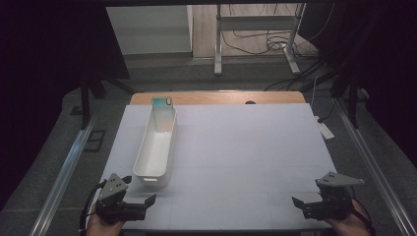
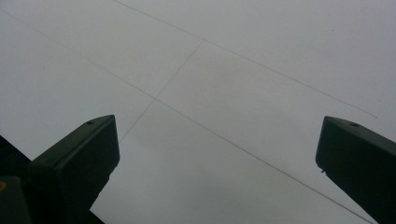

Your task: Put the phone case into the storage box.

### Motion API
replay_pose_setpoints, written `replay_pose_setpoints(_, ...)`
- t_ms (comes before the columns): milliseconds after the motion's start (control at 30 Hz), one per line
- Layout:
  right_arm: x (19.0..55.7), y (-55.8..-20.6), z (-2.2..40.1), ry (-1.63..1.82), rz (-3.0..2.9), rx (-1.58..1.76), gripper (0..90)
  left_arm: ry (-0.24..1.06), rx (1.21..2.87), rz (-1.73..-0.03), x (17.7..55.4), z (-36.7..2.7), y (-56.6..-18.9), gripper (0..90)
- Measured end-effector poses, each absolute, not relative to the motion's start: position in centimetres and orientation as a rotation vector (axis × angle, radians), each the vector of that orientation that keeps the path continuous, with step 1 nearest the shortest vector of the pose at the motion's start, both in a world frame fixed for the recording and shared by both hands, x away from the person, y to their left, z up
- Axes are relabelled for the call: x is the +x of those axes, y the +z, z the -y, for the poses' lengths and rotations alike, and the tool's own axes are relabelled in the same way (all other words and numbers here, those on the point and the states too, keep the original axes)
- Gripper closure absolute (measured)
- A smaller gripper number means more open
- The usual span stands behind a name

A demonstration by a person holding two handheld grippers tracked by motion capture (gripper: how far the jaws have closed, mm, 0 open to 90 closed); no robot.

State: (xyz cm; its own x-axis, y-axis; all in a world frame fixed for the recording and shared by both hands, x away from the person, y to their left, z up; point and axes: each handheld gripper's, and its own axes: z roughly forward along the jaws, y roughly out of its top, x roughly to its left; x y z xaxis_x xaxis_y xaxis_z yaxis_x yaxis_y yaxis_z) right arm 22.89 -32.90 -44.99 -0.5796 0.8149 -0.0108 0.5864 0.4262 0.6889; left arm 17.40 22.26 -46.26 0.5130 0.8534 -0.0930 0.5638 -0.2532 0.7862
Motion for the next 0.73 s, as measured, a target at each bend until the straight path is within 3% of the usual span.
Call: replay_pose_setpoints(733,22.90,-45.03,32.86,0.922,-2.344,1.196,0.0,0.462,2.012,-1.191,17.62,-21.80,-46.80,1.0)
